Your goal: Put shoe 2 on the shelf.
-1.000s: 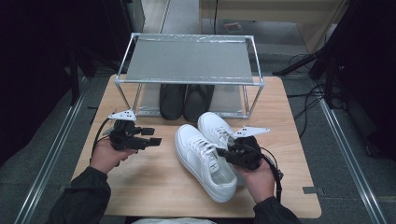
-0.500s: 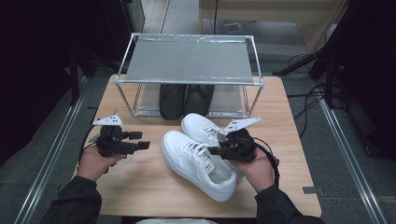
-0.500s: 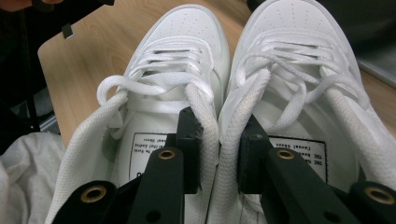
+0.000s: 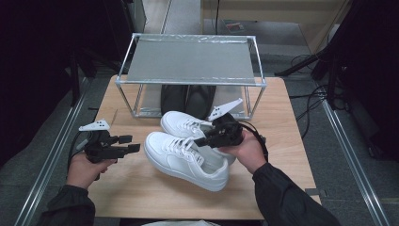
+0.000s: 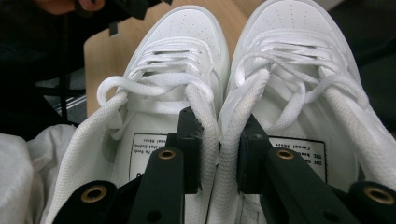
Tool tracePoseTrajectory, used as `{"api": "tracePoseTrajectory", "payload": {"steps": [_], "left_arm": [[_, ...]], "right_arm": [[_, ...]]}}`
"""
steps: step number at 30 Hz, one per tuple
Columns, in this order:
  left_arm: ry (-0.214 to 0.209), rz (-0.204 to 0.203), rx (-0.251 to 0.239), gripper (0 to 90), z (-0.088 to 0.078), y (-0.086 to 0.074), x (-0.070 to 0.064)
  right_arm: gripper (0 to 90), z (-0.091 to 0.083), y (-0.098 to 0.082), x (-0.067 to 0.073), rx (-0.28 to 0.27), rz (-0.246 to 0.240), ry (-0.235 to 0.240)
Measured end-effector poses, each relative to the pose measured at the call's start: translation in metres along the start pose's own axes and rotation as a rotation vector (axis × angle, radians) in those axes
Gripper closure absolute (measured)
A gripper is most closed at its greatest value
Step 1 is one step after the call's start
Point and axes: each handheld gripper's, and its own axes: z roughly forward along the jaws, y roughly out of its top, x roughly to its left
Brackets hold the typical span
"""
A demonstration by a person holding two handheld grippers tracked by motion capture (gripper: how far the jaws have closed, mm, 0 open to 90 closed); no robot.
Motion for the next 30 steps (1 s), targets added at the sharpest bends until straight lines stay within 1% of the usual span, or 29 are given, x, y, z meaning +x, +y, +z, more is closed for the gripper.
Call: {"api": "tracePoseTrajectory", "payload": {"steps": [2,3,4,6,7,8,11,13,14,17,19,22,24,25,26,28,29,30], "left_arm": [[-0.001,0.001,0.0,36.3,-0.002,-0.001,0.002],[0.005,-0.003,0.001,36.3,-0.003,-0.002,0.003],[0.003,-0.009,0.0,36.3,-0.003,-0.002,0.003],[0.004,-0.008,-0.003,36.3,-0.004,-0.003,0.004],[0.009,-0.012,-0.007,36.3,-0.005,-0.003,0.005],[0.004,-0.013,-0.006,36.3,-0.006,-0.003,0.006],[-0.005,-0.015,0.006,36.1,-0.009,-0.005,0.01],[0.006,-0.019,0.007,36.0,-0.01,-0.006,0.011],[0.008,-0.021,0.006,36.0,-0.01,-0.006,0.011],[0.0,-0.02,-0.004,36.0,-0.011,-0.006,0.012],[-0.002,-0.026,-0.003,36.0,-0.011,-0.006,0.012],[-0.002,-0.019,-0.005,36.0,-0.012,-0.006,0.012],[-0.008,-0.016,-0.005,36.0,-0.011,-0.006,0.011],[-0.007,-0.012,0.0,36.0,-0.011,-0.006,0.01],[-0.01,-0.012,0.001,36.0,-0.01,-0.005,0.01],[-0.015,-0.008,0.002,36.0,-0.009,-0.005,0.01],[-0.021,-0.006,0.001,36.0,-0.008,-0.005,0.009],[-0.027,-0.007,0.003,36.0,-0.008,-0.004,0.009]], "right_arm": [[76.6,-0.006,0.01,-0.004,0.0,-0.024,0.024],[76.6,-0.009,0.014,-0.005,0.001,-0.042,0.029],[76.7,-0.014,0.021,-0.007,0.004,-0.068,0.043],[76.6,-0.021,0.03,-0.009,0.005,-0.088,0.052],[76.6,-0.024,0.034,-0.009,0.004,-0.096,0.048],[76.6,-0.03,0.042,-0.008,0.007,-0.101,0.048],[76.6,-0.039,0.055,-0.006,0.012,-0.12,0.042],[76.6,-0.045,0.064,-0.004,0.012,-0.135,0.05],[76.6,-0.048,0.069,-0.003,0.01,-0.129,0.055],[76.5,-0.058,0.083,0.001,0.01,-0.132,0.069],[76.7,-0.064,0.095,0.006,0.016,-0.141,0.052],[76.8,-0.074,0.114,0.01,0.006,-0.146,0.029],[76.7,-0.079,0.124,0.01,-0.012,-0.135,0.016],[76.8,-0.082,0.128,0.01,-0.021,-0.116,0.008],[76.8,-0.085,0.133,0.01,-0.03,-0.113,-0.004],[76.8,-0.088,0.142,0.008,-0.041,-0.089,-0.034],[76.9,-0.088,0.147,0.008,-0.04,-0.087,-0.06],[77.0,-0.088,0.151,0.006,-0.037,-0.074,-0.079]]}}
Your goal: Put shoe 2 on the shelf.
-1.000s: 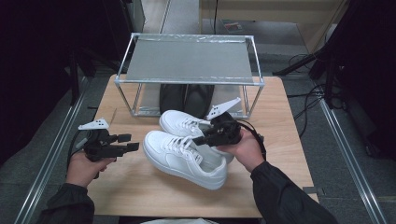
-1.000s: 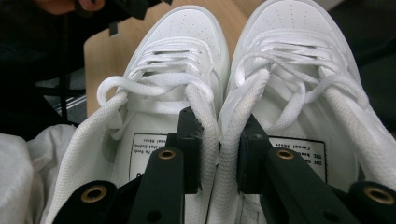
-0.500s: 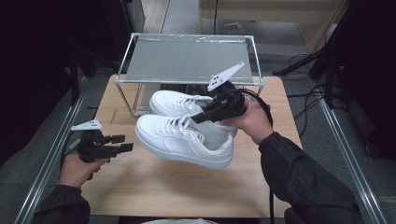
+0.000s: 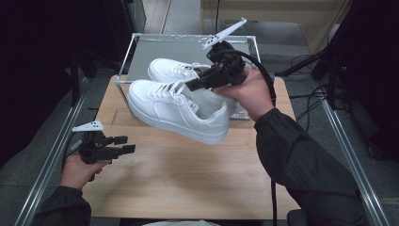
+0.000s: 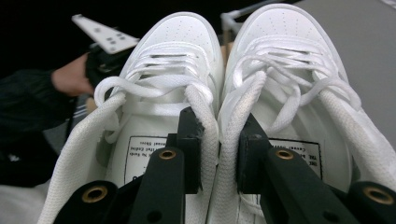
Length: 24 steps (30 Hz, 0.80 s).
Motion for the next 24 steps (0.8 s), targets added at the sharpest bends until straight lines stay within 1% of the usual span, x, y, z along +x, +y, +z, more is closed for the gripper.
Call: {"api": "tracePoseTrajectory", "payload": {"steps": [1,4,6,7,12,14,15,17,19,20,23,24], "left_arm": [[0.0,0.005,0.0,36.0,0.0,0.0,0.0],[-0.009,0.005,-0.008,36.0,0.001,0.001,0.0],[-0.012,0.009,-0.006,36.0,0.002,0.002,-0.001],[-0.015,0.011,-0.008,36.0,0.003,0.002,-0.001],[-0.029,0.019,-0.003,36.0,0.006,0.004,-0.002],[-0.036,0.019,-0.005,36.0,0.007,0.004,-0.003],[-0.038,0.02,-0.002,36.0,0.007,0.005,-0.003],[-0.031,0.027,-0.003,36.1,0.008,0.005,-0.004],[-0.04,0.031,-0.001,36.0,0.01,0.007,-0.005],[-0.04,0.036,-0.003,36.0,0.011,0.007,-0.006],[-0.053,0.045,0.002,36.0,0.014,0.009,-0.007],[-0.061,0.052,0.007,36.0,0.016,0.01,-0.007]], "right_arm": [[77.0,0.002,0.004,-0.002,0.011,0.004,-0.027],[77.1,0.009,0.014,-0.011,0.028,0.041,-0.1],[77.1,0.012,0.019,-0.018,0.034,0.064,-0.131],[77.1,0.013,0.022,-0.023,0.034,0.084,-0.142],[77.2,0.019,0.031,-0.047,0.011,0.181,-0.234],[77.1,0.025,0.034,-0.057,0.002,0.222,-0.285],[77.2,0.028,0.036,-0.061,0.001,0.235,-0.316],[77.2,0.034,0.039,-0.068,0.004,0.26,-0.348],[77.2,0.04,0.043,-0.074,0.006,0.285,-0.392],[77.1,0.043,0.046,-0.079,0.006,0.307,-0.416],[77.1,0.05,0.051,-0.088,-0.008,0.352,-0.463],[77.1,0.052,0.052,-0.092,-0.019,0.378,-0.478]]}}
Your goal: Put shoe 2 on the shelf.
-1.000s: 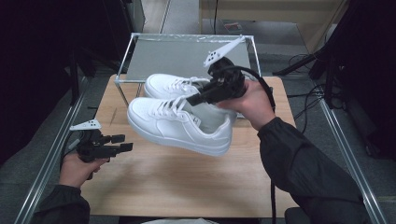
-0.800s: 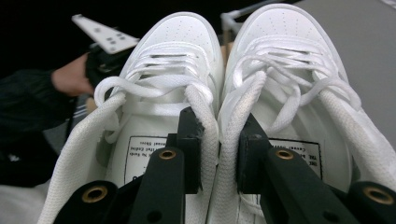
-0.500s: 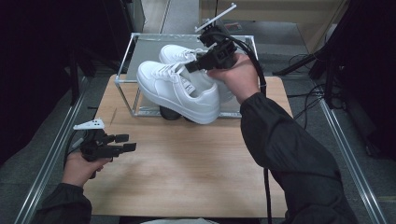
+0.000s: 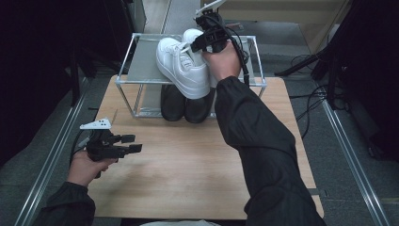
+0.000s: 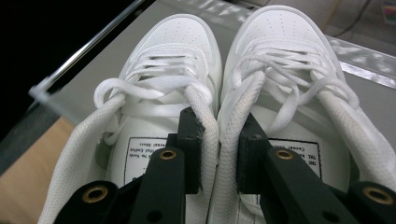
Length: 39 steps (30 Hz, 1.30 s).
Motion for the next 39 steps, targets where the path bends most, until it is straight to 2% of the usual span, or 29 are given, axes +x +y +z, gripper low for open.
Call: {"api": "tracePoseTrajectory", "payload": {"steps": [2,6,10,14,18,20,25,29,33,37,39], "left_arm": [[-0.011,0.006,0.006,36.0,0.003,0.001,-0.001],[-0.033,0.017,0.014,36.1,0.01,0.003,-0.002],[-0.045,0.026,0.018,36.1,0.013,0.005,-0.003],[-0.054,0.034,0.018,36.1,0.015,0.008,-0.004],[-0.06,0.037,0.024,36.1,0.017,0.009,-0.004],[-0.061,0.037,0.025,36.1,0.018,0.009,-0.004],[-0.061,0.041,0.03,36.0,0.02,0.009,-0.006],[-0.062,0.046,0.036,36.1,0.021,0.009,-0.007],[-0.059,0.051,0.041,36.1,0.021,0.009,-0.007],[-0.056,0.046,0.044,36.1,0.021,0.008,-0.006],[-0.053,0.046,0.046,36.1,0.021,0.008,-0.007]], "right_arm": [[77.0,0.007,0.005,-0.004,-0.012,0.054,-0.039],[77.0,0.019,0.012,-0.005,-0.028,0.124,-0.115],[76.8,0.03,0.015,0.0,-0.068,0.202,-0.21],[76.6,0.042,0.019,0.003,-0.086,0.263,-0.251],[76.0,0.055,0.02,0.007,-0.079,0.297,-0.281],[75.5,0.057,0.02,0.011,-0.091,0.284,-0.307],[69.3,0.055,0.019,0.007,-0.085,0.318,-0.272],[61.9,0.055,0.018,0.01,-0.087,0.292,-0.272],[53.0,0.053,0.016,0.009,-0.075,0.281,-0.242],[48.6,0.046,0.011,0.009,-0.067,0.253,-0.209],[48.2,0.041,0.01,0.008,-0.078,0.248,-0.207]]}}
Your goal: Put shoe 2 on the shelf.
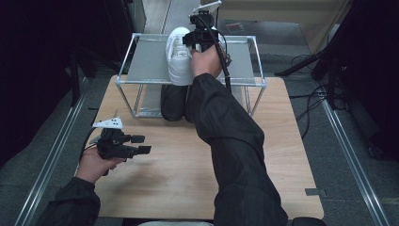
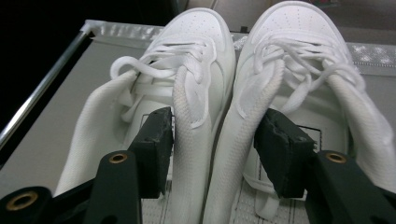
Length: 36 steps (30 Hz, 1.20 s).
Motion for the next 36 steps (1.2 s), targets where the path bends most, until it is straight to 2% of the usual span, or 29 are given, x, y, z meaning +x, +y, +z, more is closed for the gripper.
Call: {"api": "tracePoseTrajectory", "payload": {"steps": [3,6,9,16,24,27,36], "left_arm": [[0.004,0.004,0.003,36.1,0.001,0.0,-0.001],[0.004,0.004,0.008,36.1,0.002,0.0,-0.001],[0.0,0.005,0.012,36.0,0.002,0.0,-0.002],[-0.001,0.013,0.016,36.1,0.004,0.001,-0.003],[-0.004,0.012,0.017,36.0,0.005,0.002,-0.004],[-0.002,0.013,0.023,36.1,0.005,0.003,-0.003],[-0.006,0.02,0.025,36.1,0.008,0.005,-0.003]], "right_arm": [[46.6,-0.008,0.001,-0.003,0.018,0.004,0.043],[47.1,-0.018,0.0,-0.005,0.008,-0.029,0.036],[48.3,-0.028,-0.002,-0.007,0.004,-0.04,0.057],[50.1,-0.049,-0.011,-0.01,0.004,-0.097,0.115],[48.2,-0.07,-0.03,-0.015,-0.019,-0.137,0.19],[47.9,-0.08,-0.038,-0.019,-0.043,-0.149,0.222],[45.6,-0.098,-0.062,-0.03,-0.051,-0.21,0.258]]}}
